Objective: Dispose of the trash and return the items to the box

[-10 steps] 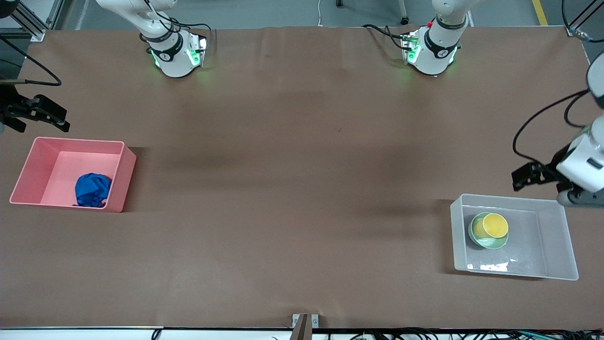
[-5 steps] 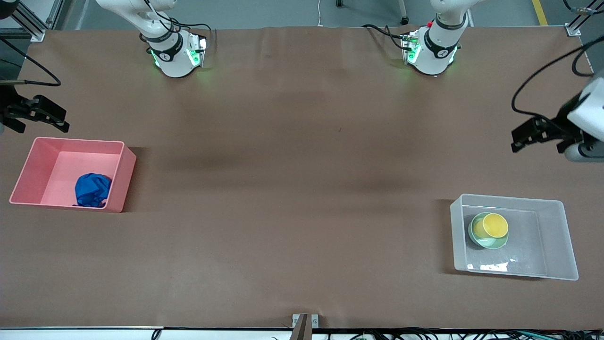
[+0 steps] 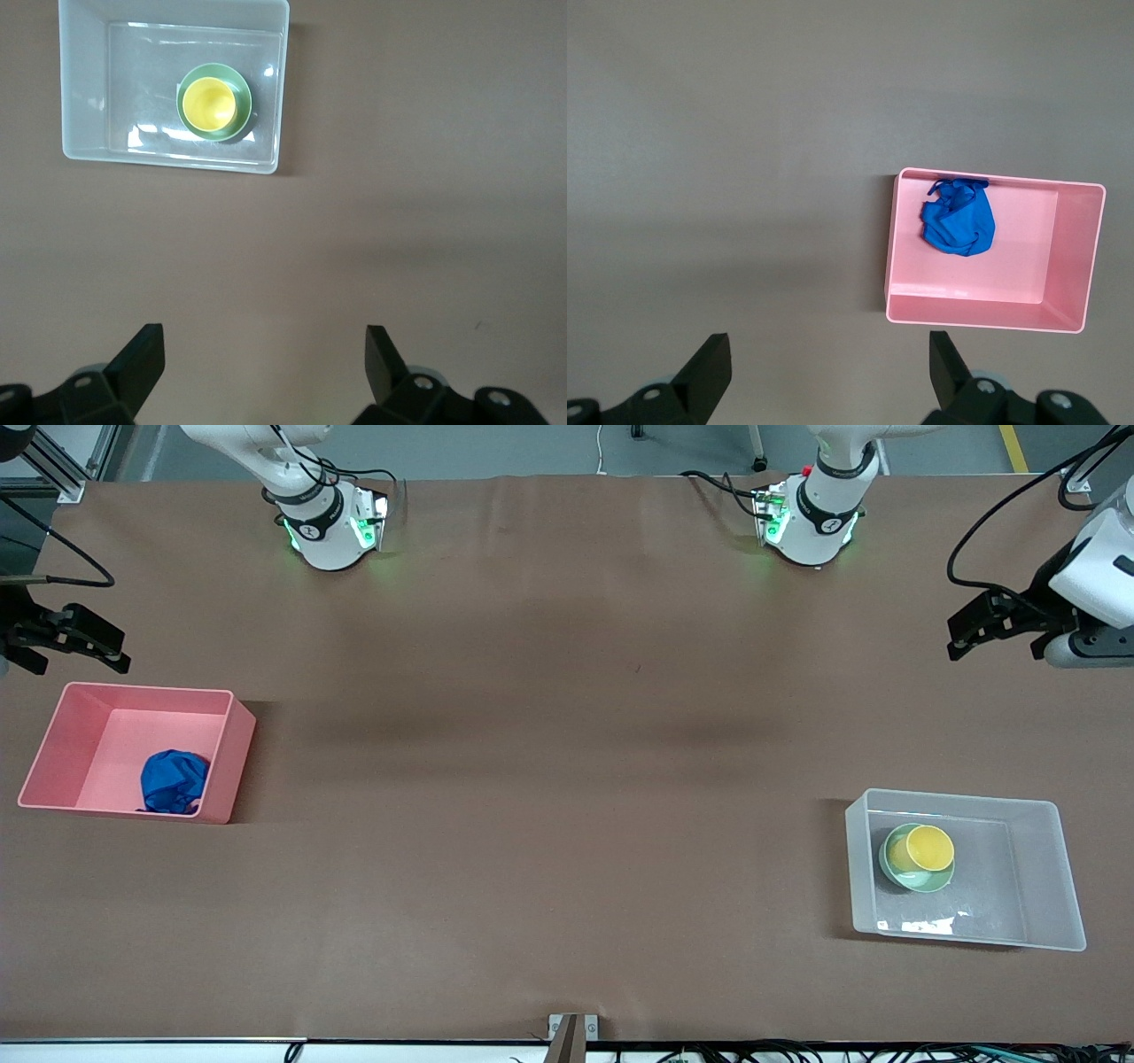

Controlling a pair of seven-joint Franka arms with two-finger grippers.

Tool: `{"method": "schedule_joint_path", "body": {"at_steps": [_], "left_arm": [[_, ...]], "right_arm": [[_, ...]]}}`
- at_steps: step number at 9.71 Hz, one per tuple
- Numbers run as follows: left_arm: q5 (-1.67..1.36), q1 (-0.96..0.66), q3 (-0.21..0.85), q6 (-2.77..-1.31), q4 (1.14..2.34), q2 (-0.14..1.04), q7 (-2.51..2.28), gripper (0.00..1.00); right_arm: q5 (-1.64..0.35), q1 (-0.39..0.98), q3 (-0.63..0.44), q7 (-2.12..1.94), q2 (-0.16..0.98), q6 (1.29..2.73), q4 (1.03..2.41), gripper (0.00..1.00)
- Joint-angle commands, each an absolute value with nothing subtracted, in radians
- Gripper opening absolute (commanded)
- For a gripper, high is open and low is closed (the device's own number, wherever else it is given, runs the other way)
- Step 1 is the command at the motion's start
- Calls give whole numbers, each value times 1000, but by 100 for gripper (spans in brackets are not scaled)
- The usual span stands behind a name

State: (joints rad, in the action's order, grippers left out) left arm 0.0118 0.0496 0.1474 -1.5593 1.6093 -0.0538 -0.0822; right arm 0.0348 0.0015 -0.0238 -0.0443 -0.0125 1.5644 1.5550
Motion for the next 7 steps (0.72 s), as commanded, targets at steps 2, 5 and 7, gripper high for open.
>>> {"method": "schedule_joint_path", "body": {"at_steps": [2,5,7], "left_arm": [[-3,35,135,-1536,1660,-84,-91,100],[9,40,143,-1529,1643,-84,-94,100],[11,41,143,-1529,1641,-81,-94,100]], "right_arm": [[25,-6,-21,-55,-25,1571,1568,99],[25,-8,-21,-55,-25,1572,1568,99],[25,-11,-23,-55,-25,1571,1568,99]]}}
